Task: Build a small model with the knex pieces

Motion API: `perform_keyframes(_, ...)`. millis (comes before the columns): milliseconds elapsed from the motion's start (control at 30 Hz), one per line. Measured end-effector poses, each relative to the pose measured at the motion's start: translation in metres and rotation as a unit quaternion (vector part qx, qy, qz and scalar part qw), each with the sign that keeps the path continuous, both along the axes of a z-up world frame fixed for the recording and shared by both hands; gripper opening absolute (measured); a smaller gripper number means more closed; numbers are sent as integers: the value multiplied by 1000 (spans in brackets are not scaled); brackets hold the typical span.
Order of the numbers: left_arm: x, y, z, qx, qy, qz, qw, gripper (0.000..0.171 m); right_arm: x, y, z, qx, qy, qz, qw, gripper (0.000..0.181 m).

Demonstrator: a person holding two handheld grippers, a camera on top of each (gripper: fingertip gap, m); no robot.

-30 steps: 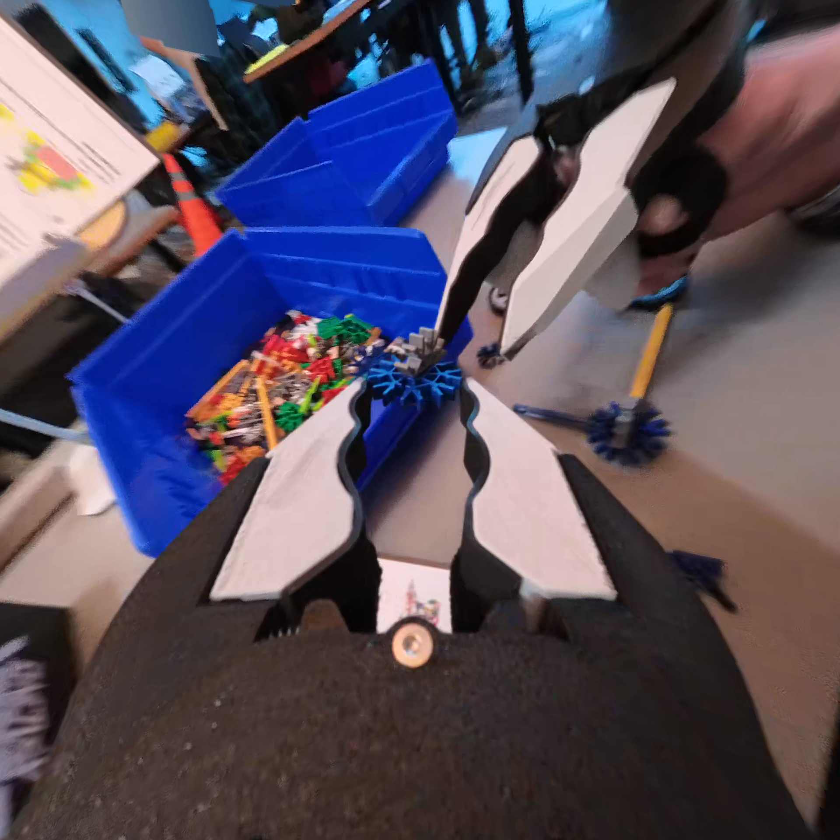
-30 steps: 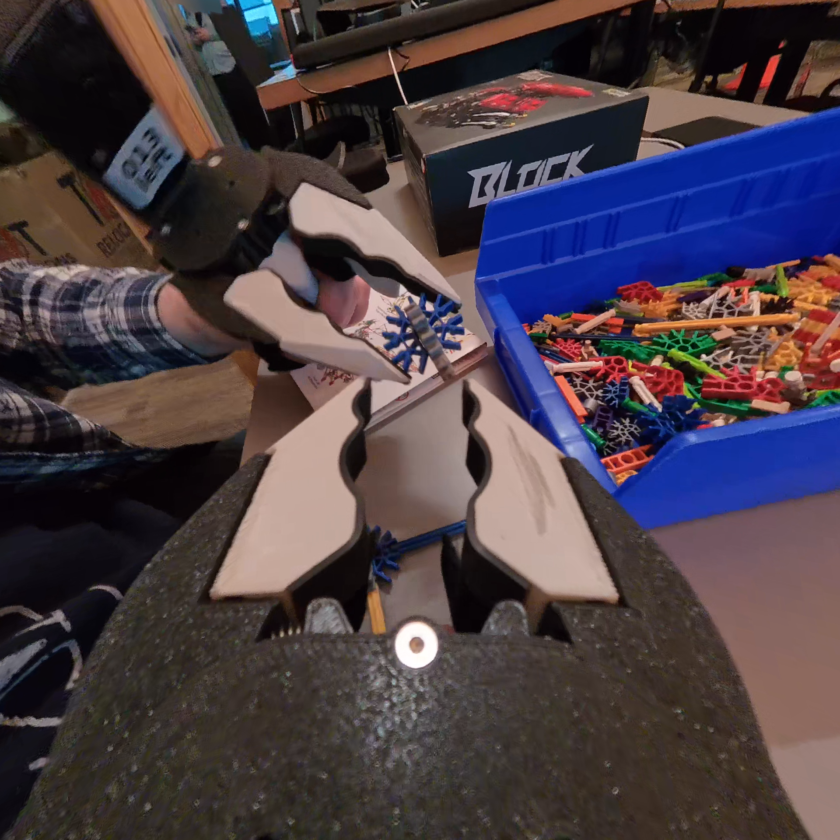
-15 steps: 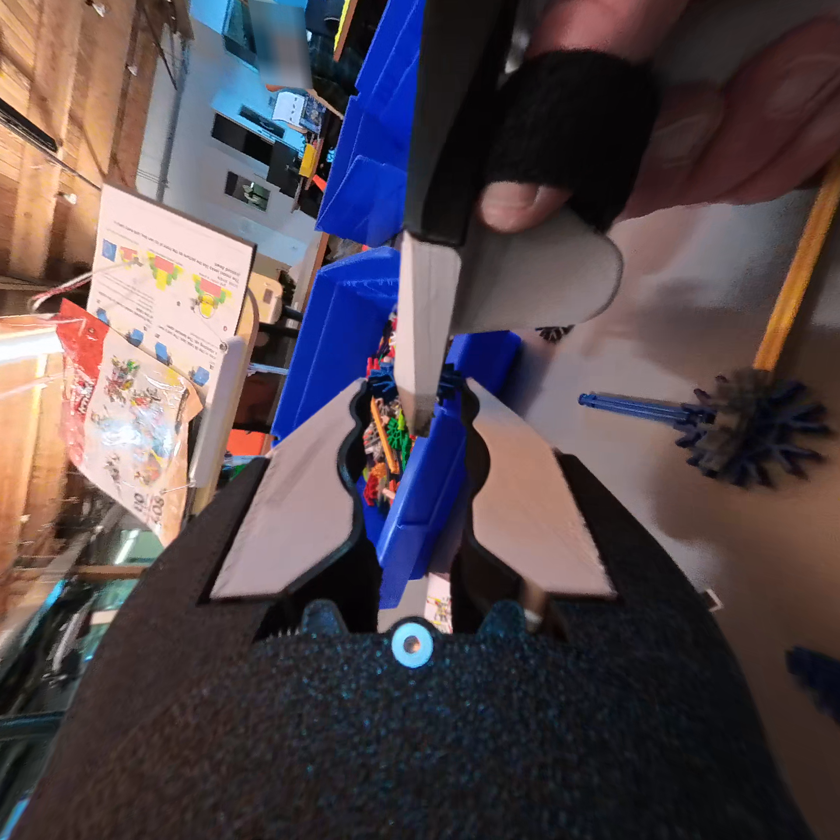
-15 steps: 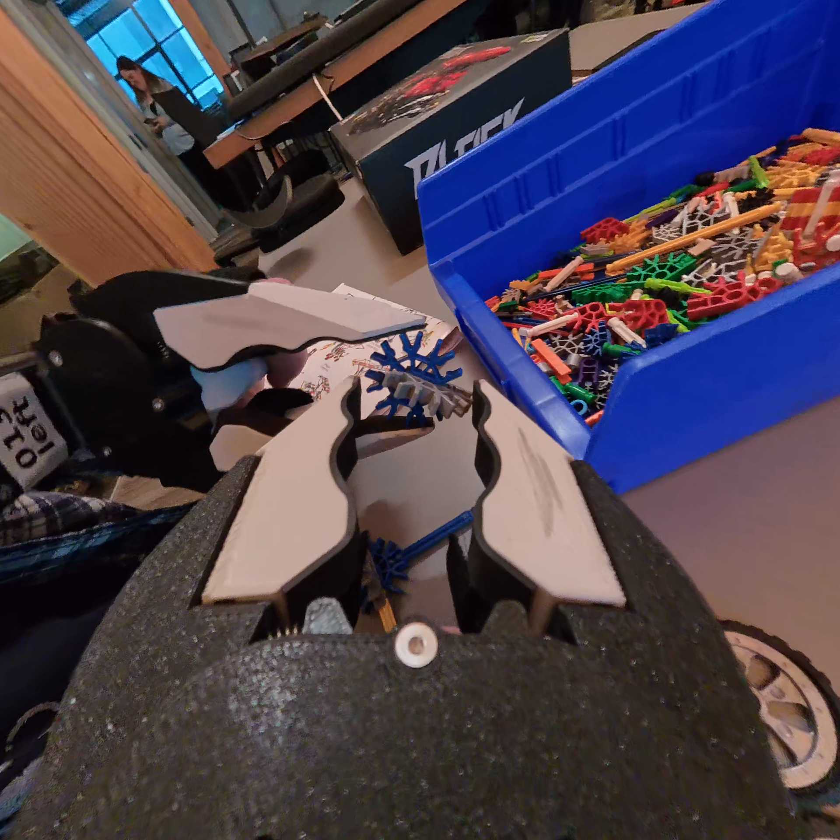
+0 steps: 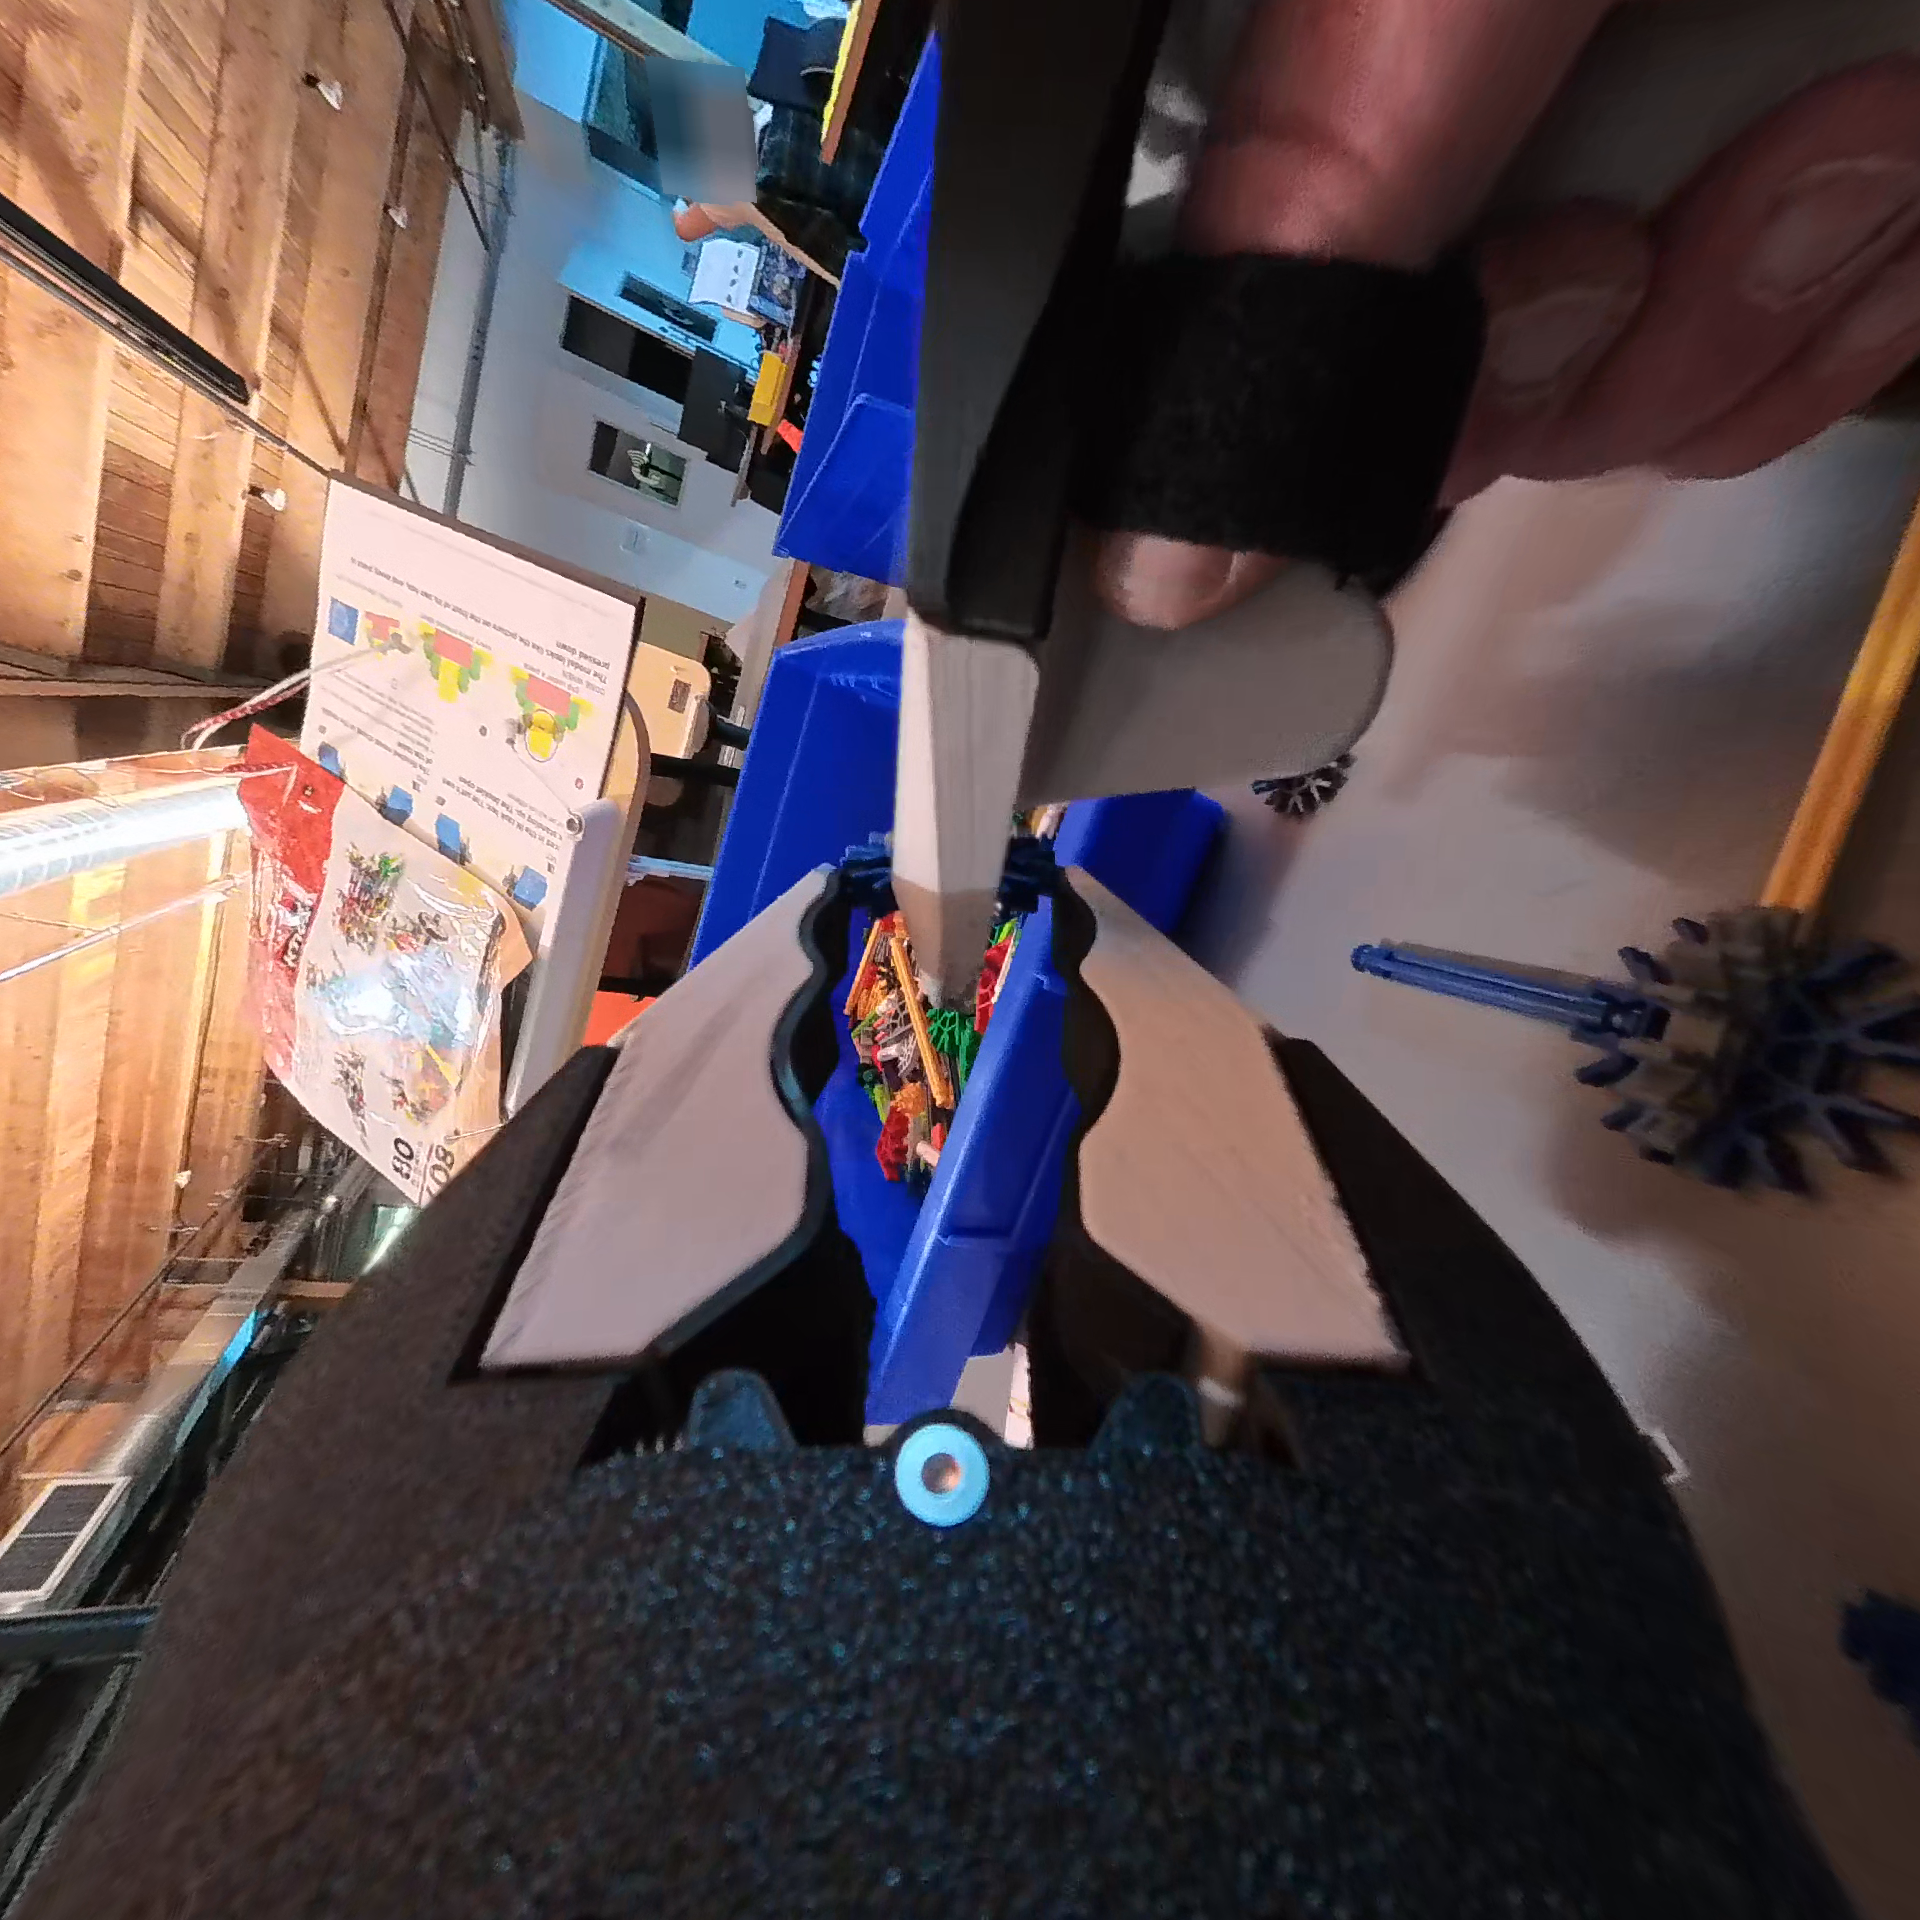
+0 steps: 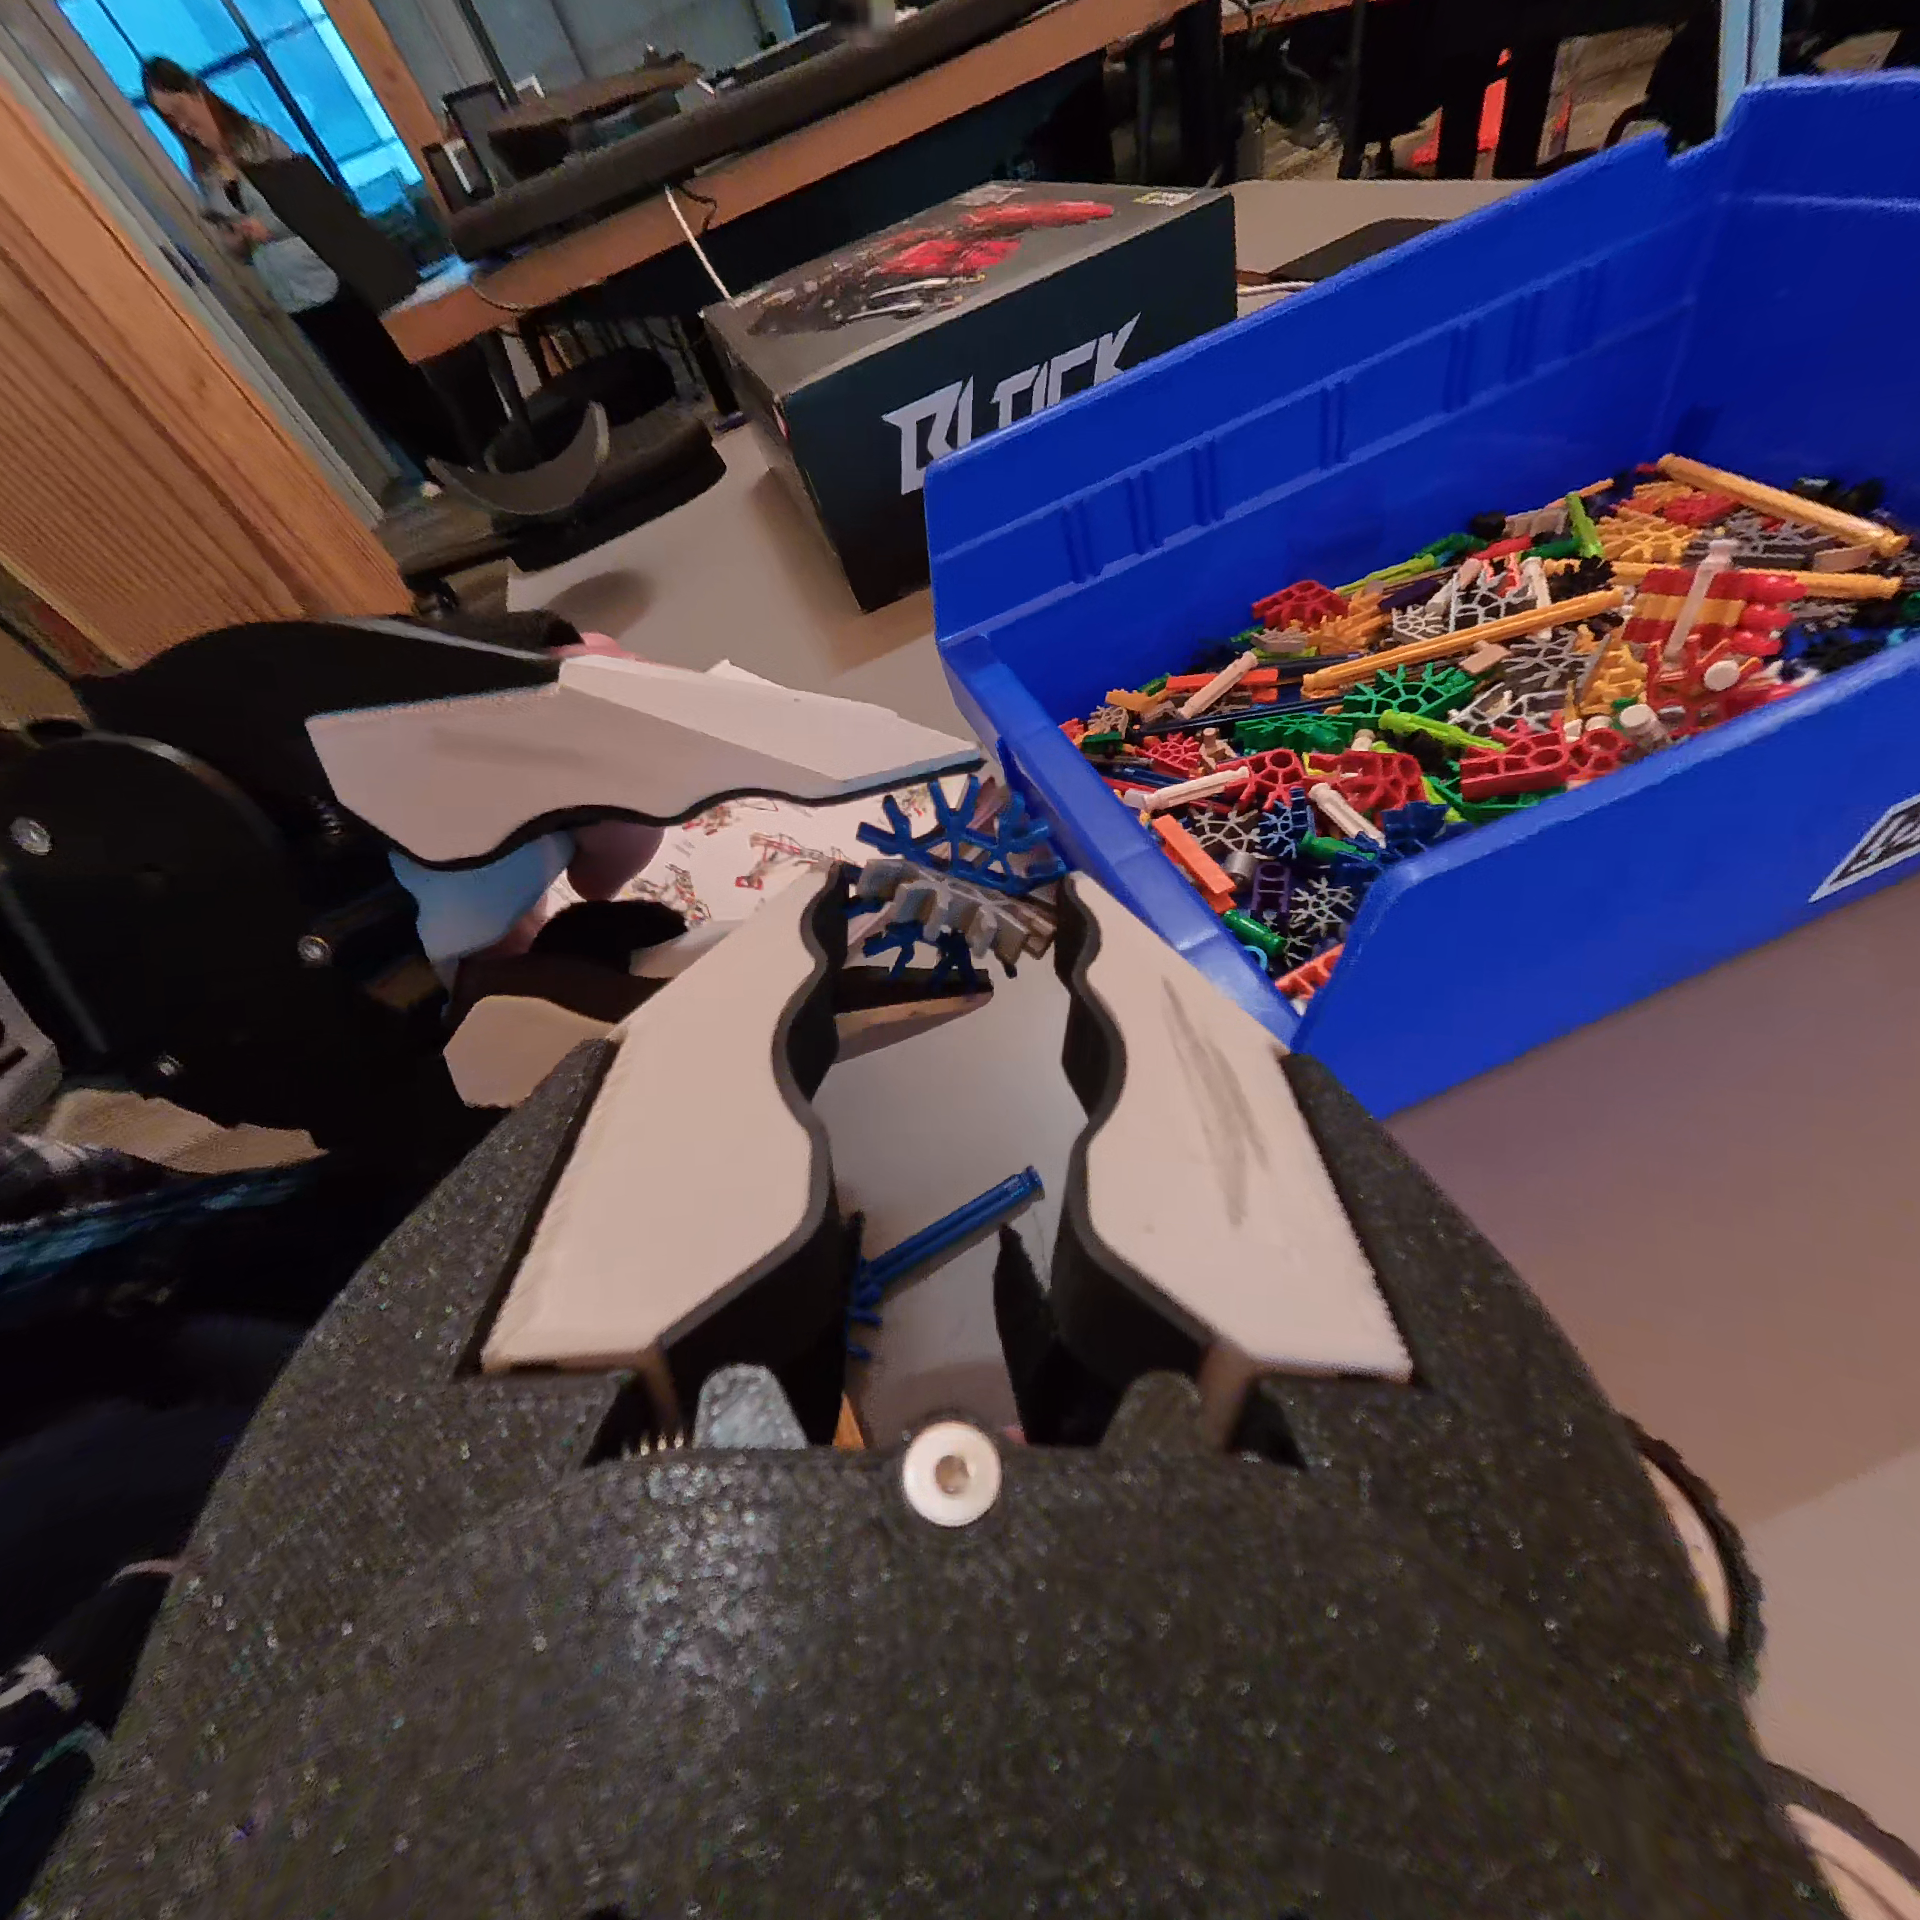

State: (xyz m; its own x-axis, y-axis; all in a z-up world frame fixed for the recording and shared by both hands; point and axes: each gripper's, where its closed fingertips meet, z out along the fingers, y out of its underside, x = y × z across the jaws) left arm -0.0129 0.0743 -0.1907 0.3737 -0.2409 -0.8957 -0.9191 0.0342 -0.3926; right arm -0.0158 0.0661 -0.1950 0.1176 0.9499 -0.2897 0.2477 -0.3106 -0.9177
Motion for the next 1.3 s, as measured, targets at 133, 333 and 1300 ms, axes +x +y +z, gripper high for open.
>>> perform_keyframes(133,1,-2,3,2,-5,-1,1000,36,0,-1,3,24,-1,0,1000,38)
perform_keyframes(333,-6,-4,2,-58,-134,-13,989,36,-2,-4,5,-18,16,22,999,54)
perform_keyframes(1300,13,-34,-9,-326,-383,-120,856,43,22,3,16,64,-14,57,996,5)
